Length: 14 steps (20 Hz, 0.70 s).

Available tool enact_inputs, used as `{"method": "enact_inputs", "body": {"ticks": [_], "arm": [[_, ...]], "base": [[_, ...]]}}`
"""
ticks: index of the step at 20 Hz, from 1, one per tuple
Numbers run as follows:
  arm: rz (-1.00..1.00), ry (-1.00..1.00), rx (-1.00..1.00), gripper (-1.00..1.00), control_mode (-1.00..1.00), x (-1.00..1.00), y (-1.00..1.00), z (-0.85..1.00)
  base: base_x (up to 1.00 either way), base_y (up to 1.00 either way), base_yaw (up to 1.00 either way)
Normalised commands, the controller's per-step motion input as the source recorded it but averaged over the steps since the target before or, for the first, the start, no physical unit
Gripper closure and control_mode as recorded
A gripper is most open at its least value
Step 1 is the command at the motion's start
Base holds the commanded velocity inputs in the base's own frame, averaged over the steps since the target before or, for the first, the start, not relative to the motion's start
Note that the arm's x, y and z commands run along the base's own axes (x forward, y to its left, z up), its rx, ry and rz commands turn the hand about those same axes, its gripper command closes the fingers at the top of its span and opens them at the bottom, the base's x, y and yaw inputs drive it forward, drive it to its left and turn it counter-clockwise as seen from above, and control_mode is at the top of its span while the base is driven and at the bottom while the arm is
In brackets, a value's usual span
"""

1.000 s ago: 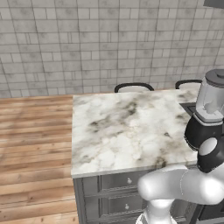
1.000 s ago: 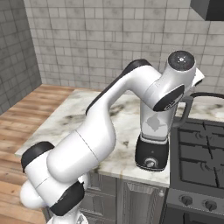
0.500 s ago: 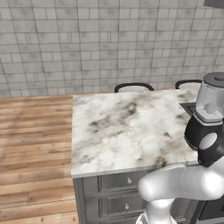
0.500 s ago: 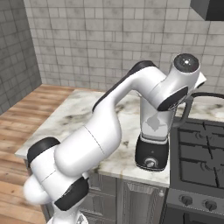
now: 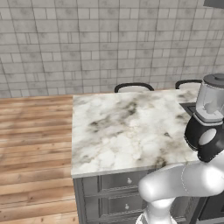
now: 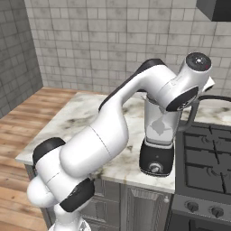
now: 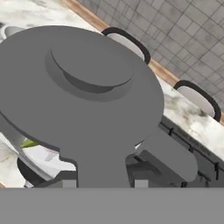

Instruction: Grab the lemon wedge and garlic from the fridge, place them in the blender, close the lid, and turn on the blender to create a marinade.

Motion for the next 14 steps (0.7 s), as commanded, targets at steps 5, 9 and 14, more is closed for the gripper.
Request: {"method": "enact_inputs", "body": {"ticks": [5, 9, 14], "arm": [[0.0, 0.0, 0.04, 1.0, -1.0, -0.12, 0.04, -0.19], [0.0, 0.0, 0.0, 1.0, -1.0, -0.13, 0.32, -0.26], [0.0, -0.01, 0.0, -1.0, -1.0, -0.04, 0.32, -0.11]], "base": [[0.0, 0.0, 0.0], [0.0, 0.0, 0.0], [0.0, 0.0, 0.0]]}}
